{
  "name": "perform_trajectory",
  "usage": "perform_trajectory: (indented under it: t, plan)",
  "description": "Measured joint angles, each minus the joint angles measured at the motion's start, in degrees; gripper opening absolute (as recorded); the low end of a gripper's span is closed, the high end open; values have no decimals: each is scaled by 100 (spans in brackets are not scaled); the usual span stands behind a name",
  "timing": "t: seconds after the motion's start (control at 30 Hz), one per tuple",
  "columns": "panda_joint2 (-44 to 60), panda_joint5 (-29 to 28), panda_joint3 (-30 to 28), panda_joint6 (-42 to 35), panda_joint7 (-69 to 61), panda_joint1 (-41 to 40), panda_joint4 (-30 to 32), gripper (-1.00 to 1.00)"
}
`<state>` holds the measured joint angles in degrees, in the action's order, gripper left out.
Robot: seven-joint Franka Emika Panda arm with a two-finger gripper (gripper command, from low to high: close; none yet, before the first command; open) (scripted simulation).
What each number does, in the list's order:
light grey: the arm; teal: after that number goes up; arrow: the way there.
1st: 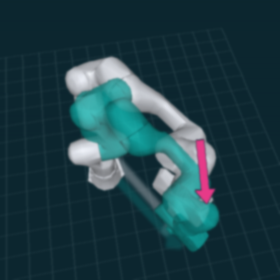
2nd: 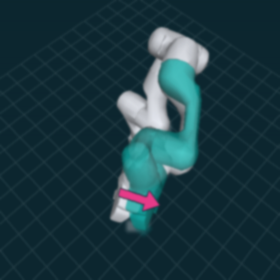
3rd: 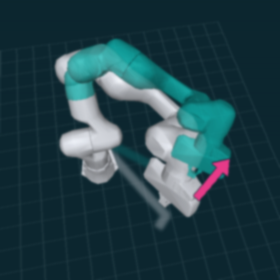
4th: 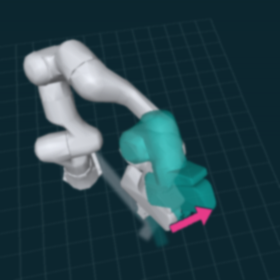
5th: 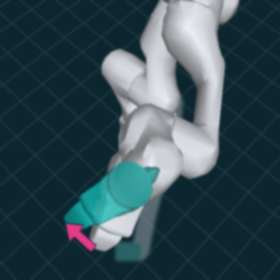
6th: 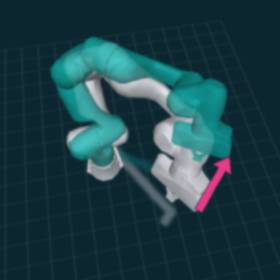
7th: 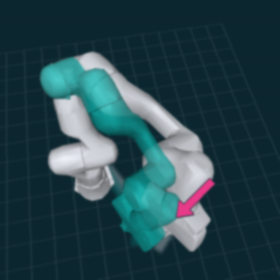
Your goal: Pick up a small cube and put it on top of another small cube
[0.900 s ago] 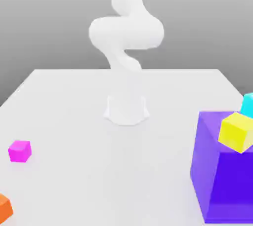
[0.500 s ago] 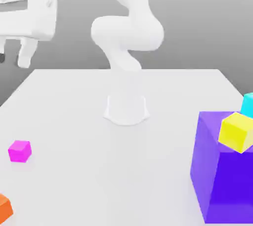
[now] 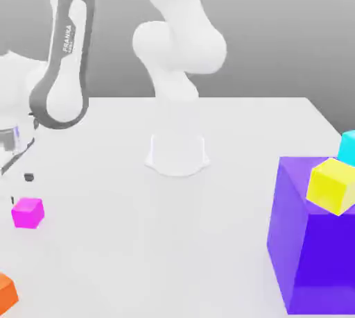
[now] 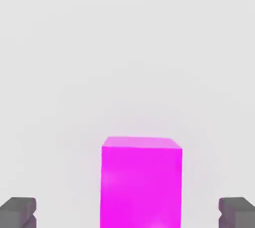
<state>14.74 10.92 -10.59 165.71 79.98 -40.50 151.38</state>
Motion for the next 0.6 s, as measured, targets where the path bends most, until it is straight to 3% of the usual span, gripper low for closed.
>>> perform_trajectory:
  t: [0.07, 0.1, 0.33, 0.53, 0.6]
  plan:
    - [410, 183, 294, 328, -138, -257, -82, 0]
    - [540, 222, 390, 433, -170, -344, -108, -100]
    - [536, 205, 401, 440, -152, -357, -106, -100]
    - [-569, -491, -109, -432, 389, 41, 113, -100]
    - [-885, -625, 139, -831, 725, 359, -25, -100]
